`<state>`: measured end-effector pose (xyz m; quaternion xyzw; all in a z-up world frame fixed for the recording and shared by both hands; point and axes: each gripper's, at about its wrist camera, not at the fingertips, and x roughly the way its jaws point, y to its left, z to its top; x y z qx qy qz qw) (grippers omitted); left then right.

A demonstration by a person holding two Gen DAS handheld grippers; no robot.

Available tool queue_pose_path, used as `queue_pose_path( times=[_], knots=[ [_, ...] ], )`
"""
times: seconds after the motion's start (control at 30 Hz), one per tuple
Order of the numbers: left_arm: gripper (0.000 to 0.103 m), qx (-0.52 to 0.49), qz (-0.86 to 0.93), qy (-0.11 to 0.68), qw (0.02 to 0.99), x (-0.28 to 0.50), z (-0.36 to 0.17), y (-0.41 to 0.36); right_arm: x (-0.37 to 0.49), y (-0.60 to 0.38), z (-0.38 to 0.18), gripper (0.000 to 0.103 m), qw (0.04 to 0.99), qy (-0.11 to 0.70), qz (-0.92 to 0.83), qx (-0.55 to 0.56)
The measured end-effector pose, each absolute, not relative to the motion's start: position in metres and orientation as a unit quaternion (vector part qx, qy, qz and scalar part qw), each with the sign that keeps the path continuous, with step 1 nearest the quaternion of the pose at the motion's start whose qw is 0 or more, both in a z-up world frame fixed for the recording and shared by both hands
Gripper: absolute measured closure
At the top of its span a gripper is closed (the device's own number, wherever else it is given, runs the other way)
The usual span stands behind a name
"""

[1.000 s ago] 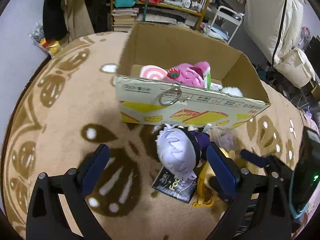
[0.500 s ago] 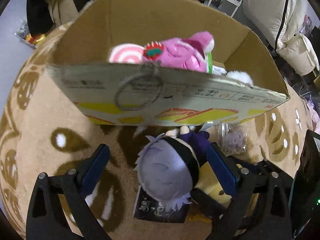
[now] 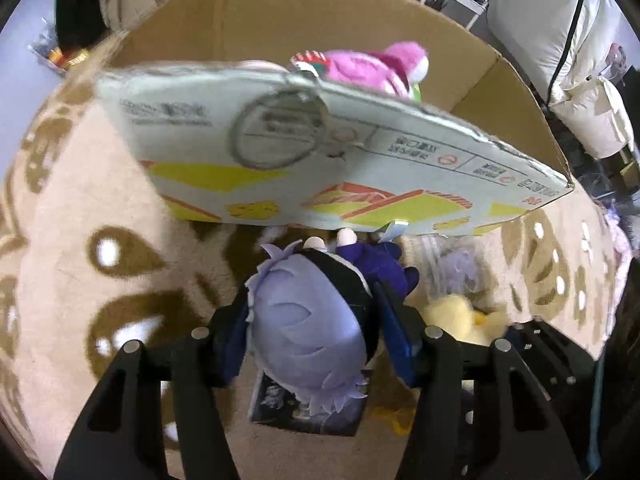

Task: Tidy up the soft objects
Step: 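Grasp the yellow dog plush with the right tool while the left tool grasps the white-haired doll, then lift the yellow dog plush with the right tool while the left tool lifts the doll over the box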

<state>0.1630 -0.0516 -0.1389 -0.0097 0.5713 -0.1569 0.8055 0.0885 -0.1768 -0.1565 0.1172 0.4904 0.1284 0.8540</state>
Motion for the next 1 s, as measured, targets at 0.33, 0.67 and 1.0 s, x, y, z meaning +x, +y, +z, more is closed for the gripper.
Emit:
queue_pose_path(
  times=[0.33, 0.67, 1.0],
  knots=[
    [0.046, 0.001, -0.125, 0.516, 0.847, 0.130, -0.107, -0.037, 0.072, -0.198, -0.129, 0.041, 0.882, 0.442, 0.090, 0.137],
    [0.046, 0.018, -0.092, 0.376, 0.922, 0.091, -0.046, -0.024, 0.045, -0.218, -0.083, 0.042, 0.931, 0.337, 0.056, 0.131],
    [0.046, 0.030, -0.081, 0.292, 0.953, 0.087, -0.012, -0.018, 0.044, -0.237, -0.035, 0.042, 0.958, 0.246, 0.042, 0.140]
  ],
)
